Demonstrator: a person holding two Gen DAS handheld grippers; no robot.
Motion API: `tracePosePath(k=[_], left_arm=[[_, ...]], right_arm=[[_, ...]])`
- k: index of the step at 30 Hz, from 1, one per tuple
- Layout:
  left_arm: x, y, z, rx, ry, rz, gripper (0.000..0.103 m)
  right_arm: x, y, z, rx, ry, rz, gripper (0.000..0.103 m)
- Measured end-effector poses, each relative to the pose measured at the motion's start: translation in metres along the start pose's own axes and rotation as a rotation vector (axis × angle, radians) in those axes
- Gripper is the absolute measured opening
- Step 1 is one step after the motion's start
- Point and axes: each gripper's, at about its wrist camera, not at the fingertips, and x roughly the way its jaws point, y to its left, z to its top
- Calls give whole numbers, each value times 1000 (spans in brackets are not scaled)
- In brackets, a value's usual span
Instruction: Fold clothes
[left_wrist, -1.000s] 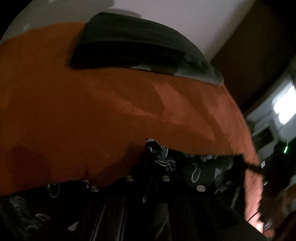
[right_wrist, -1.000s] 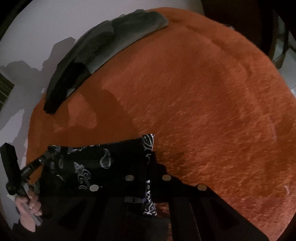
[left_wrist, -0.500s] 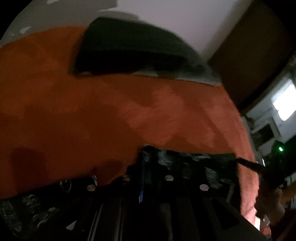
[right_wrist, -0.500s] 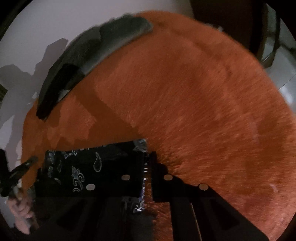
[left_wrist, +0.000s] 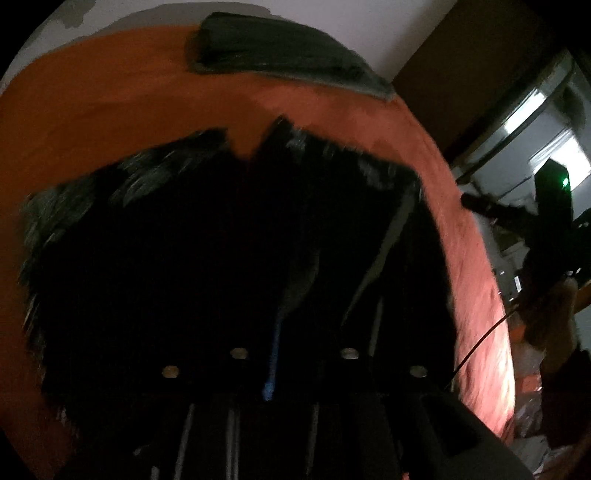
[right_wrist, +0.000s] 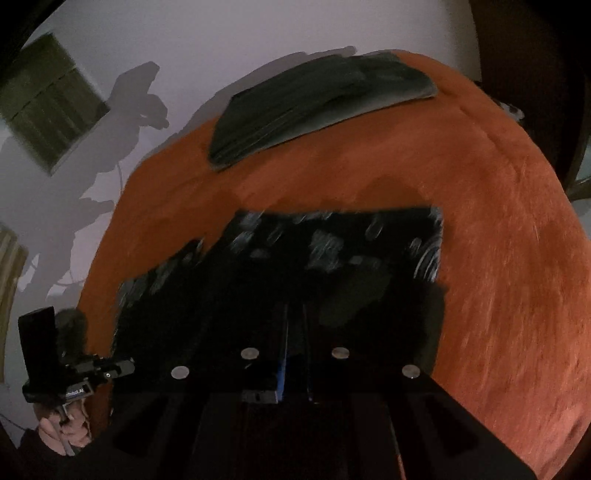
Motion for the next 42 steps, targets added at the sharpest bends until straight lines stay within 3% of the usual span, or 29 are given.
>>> tracePosePath(k=[1, 3, 10, 15, 20, 25, 29, 33, 38, 41, 42], left_arm=[[-8, 1, -12, 2, -13, 11, 42], [-20, 14, -33, -30, -27, 42, 47], [-60, 64, -105, -177, -64, 162, 48], [-88, 101, -156, -291, -94, 237, 48], [-104, 119, -189, -413, -101, 193, 48], [-106, 108, -218, -408, -47, 198, 48], [-93, 100, -237, -409, 25, 176, 48], [-90, 95, -230, -373, 76, 158, 48], [-96, 96, -180, -300, 98, 153, 48], [-79, 99, -147, -210, 119, 182, 50], [-75, 99, -142, -172, 93, 211, 50]], right_arm=[[-2, 2, -8, -6, 7, 15, 7], [-7, 9, -29, -36, 12, 50, 7], [31, 58, -87, -145, 109, 173, 7], [54, 123, -109, -196, 189, 289, 7], [75, 197, -131, -326, 284, 390, 13], [99, 255, -168, -392, 366, 479, 15], [129, 276, -202, -431, 429, 458, 31], [149, 273, -222, -449, 460, 411, 30], [84, 256, -195, -401, 287, 471, 30], [62, 229, -204, -336, 287, 430, 30], [55, 220, -207, -314, 288, 415, 30]])
